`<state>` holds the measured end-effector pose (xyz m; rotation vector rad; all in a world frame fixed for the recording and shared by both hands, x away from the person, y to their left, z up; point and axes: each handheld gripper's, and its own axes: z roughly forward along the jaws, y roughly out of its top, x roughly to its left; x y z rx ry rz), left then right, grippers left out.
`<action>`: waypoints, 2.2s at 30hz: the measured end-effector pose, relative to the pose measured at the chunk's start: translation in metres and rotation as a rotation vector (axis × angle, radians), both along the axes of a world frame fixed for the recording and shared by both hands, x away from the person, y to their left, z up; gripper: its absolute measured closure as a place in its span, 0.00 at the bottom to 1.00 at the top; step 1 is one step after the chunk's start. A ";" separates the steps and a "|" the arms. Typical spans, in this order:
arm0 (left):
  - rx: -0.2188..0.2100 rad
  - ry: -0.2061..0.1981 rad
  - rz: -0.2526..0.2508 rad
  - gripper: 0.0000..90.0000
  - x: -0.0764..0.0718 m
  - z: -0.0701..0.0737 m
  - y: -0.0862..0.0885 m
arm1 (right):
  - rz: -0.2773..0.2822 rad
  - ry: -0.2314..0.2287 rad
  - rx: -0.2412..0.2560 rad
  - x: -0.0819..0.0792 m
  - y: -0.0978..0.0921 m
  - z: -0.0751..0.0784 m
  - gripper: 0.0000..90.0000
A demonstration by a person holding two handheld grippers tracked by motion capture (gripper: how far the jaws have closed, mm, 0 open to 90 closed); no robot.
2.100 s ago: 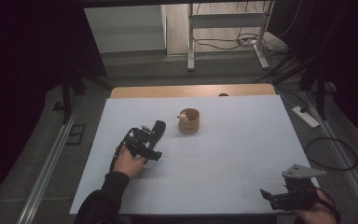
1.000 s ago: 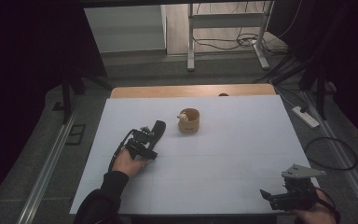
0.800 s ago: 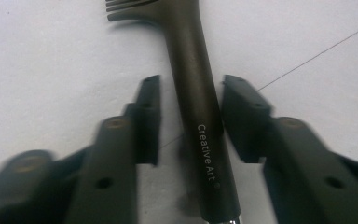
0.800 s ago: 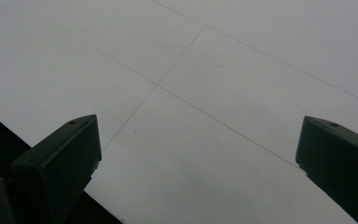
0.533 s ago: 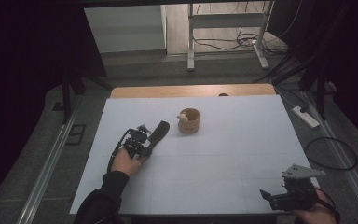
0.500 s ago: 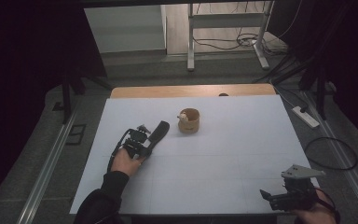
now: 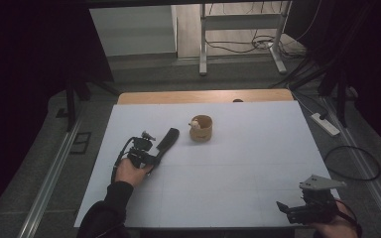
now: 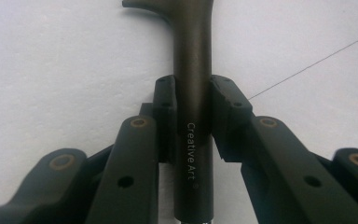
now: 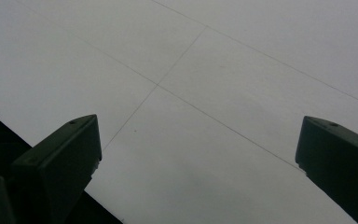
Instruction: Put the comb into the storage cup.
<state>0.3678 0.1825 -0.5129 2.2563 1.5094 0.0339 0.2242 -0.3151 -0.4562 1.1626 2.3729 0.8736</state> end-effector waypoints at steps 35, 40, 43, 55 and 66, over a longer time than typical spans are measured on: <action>-0.113 -0.192 -0.026 0.80 -0.028 0.023 0.017 | 0.000 -0.002 0.002 0.000 0.000 0.000 0.00; -0.126 -0.220 -0.029 0.80 -0.034 0.027 0.018 | 0.000 -0.003 0.003 0.000 0.000 0.000 0.00; -0.135 -0.240 -0.024 0.80 -0.038 0.030 0.019 | 0.001 -0.005 0.003 0.000 0.000 0.000 0.00; -0.161 -0.311 -0.036 0.80 -0.056 0.041 0.022 | 0.002 -0.008 0.006 -0.001 0.000 0.001 0.00; -0.182 -0.330 -0.061 0.80 -0.070 0.044 0.020 | 0.004 -0.008 0.010 -0.001 0.000 0.001 0.00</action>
